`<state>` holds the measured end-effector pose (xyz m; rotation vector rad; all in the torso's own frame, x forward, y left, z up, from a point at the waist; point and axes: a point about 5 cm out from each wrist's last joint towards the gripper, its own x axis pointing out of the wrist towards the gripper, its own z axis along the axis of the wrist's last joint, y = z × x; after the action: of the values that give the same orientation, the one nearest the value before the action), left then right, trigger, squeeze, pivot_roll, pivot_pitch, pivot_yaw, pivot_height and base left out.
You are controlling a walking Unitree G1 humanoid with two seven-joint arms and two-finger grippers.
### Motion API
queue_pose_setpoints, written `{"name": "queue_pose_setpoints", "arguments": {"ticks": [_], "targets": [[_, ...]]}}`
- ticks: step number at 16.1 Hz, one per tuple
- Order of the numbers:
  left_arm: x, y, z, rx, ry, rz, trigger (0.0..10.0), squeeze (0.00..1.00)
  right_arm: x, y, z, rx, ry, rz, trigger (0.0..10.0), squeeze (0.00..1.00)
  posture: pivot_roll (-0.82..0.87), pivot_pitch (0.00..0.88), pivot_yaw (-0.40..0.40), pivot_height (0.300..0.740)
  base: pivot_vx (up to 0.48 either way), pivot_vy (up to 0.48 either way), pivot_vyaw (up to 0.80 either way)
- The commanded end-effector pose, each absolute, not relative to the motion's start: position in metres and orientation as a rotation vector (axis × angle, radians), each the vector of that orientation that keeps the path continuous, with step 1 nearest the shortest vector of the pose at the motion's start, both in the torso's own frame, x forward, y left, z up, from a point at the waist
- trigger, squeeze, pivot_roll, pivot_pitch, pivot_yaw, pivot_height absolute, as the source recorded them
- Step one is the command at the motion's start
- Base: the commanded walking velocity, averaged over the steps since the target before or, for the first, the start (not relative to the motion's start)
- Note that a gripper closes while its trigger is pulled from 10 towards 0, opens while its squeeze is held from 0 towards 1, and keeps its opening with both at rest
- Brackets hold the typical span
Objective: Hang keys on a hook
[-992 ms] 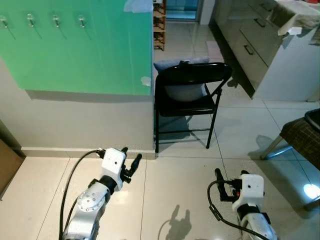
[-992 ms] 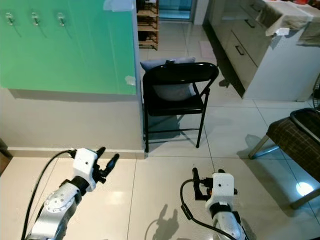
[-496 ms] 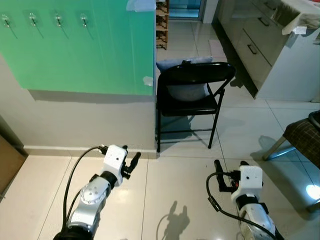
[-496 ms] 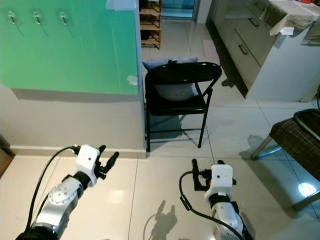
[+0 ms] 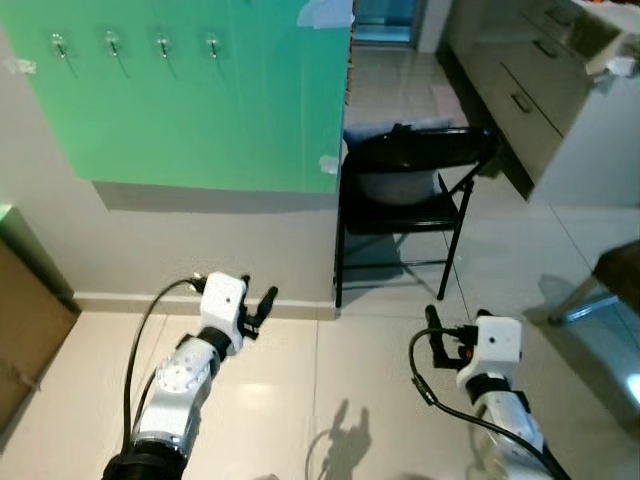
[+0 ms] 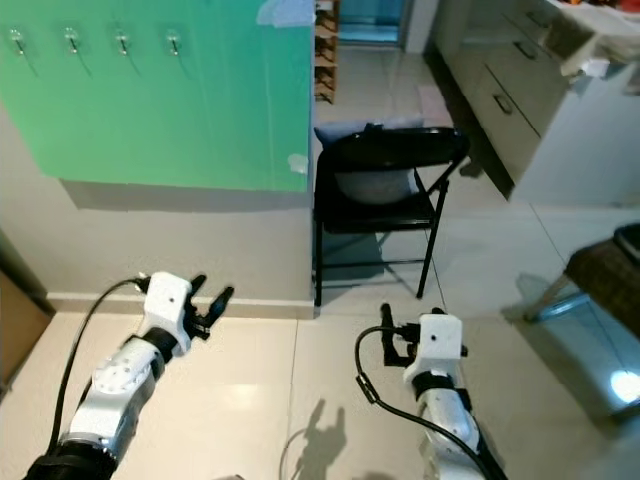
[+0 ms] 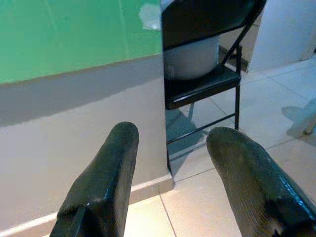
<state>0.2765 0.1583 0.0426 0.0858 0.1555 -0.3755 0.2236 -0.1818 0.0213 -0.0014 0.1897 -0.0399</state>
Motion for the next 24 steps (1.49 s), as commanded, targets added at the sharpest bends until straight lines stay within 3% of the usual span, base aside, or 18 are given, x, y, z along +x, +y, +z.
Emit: {"name": "queue_pose_setpoints", "arguments": {"ticks": [1,24], "targets": [[0.276,0.154,0.042,0.067,0.167,-0.38,10.0,0.0,0.222,-0.189,0.021,0.003,0.201,-0.065,10.0,0.0,-0.11,0.0,0.037,0.74,0.0,0.48,0.0],[0.273,0.154,0.049,0.119,0.16,-0.323,10.0,0.0,0.222,-0.186,0.006,-0.012,0.258,-0.02,10.0,0.0,-0.09,0.0,0.034,0.74,0.0,0.48,0.0]]}}
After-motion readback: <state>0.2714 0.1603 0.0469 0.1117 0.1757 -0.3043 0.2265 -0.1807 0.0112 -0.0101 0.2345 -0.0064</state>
